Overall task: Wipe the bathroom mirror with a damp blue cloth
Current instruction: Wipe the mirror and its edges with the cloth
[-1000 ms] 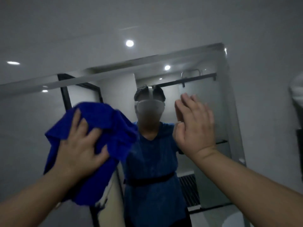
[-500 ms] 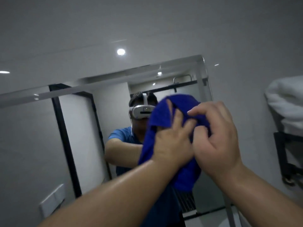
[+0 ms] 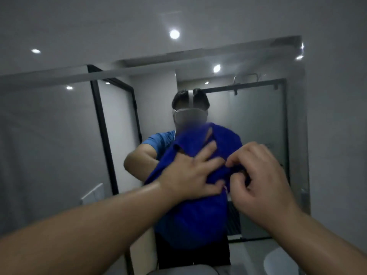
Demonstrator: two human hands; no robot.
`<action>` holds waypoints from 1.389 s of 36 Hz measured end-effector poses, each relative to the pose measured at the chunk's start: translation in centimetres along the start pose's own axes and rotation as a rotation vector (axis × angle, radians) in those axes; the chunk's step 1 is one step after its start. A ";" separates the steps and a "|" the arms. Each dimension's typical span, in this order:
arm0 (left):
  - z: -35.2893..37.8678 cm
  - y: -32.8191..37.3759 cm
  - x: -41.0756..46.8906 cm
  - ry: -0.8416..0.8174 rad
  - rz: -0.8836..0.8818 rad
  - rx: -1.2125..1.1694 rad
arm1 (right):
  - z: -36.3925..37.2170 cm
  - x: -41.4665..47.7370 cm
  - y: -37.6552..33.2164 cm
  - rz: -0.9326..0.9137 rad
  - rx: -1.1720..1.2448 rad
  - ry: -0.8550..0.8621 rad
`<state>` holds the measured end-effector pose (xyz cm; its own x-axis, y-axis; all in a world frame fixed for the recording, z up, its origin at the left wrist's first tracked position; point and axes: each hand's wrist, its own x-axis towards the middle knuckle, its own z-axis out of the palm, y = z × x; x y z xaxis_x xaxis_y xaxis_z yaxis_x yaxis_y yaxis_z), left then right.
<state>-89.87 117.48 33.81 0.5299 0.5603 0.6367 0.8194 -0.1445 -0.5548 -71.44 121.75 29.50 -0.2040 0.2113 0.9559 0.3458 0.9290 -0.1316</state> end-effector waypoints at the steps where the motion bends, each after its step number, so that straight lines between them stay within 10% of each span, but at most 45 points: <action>1: 0.0 -2.1 -0.8 -0.039 -0.072 0.038 | 0.7 -0.2 -0.2 0.013 0.002 -0.020; 16: -1.7 -18.3 -26.2 0.249 -1.094 0.155 | 12.0 0.1 -6.4 0.441 0.081 -0.661; 21: 1.8 -18.6 -33.7 0.300 -1.197 0.182 | 11.4 1.6 -4.3 0.481 0.336 -0.878; 28: 7.1 -13.5 -32.9 0.060 -1.672 -0.075 | 12.0 0.8 -4.3 0.454 0.473 -0.836; 36: 8.8 -0.2 -19.6 0.142 -1.302 -0.188 | 9.6 -3.1 -6.0 0.503 0.520 -0.332; 44: 13.0 9.3 -8.3 0.025 -0.504 -0.054 | 4.3 -11.2 -4.1 0.423 0.336 -0.030; 50: 15.5 18.4 -3.5 -0.316 -0.078 -0.039 | 0.0 -15.9 0.9 0.884 0.371 0.001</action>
<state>-80.04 125.55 13.09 0.3756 0.7957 0.4751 0.8660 -0.1187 -0.4858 -67.88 119.28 14.22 -0.0071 0.8819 0.4714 0.0621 0.4709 -0.8800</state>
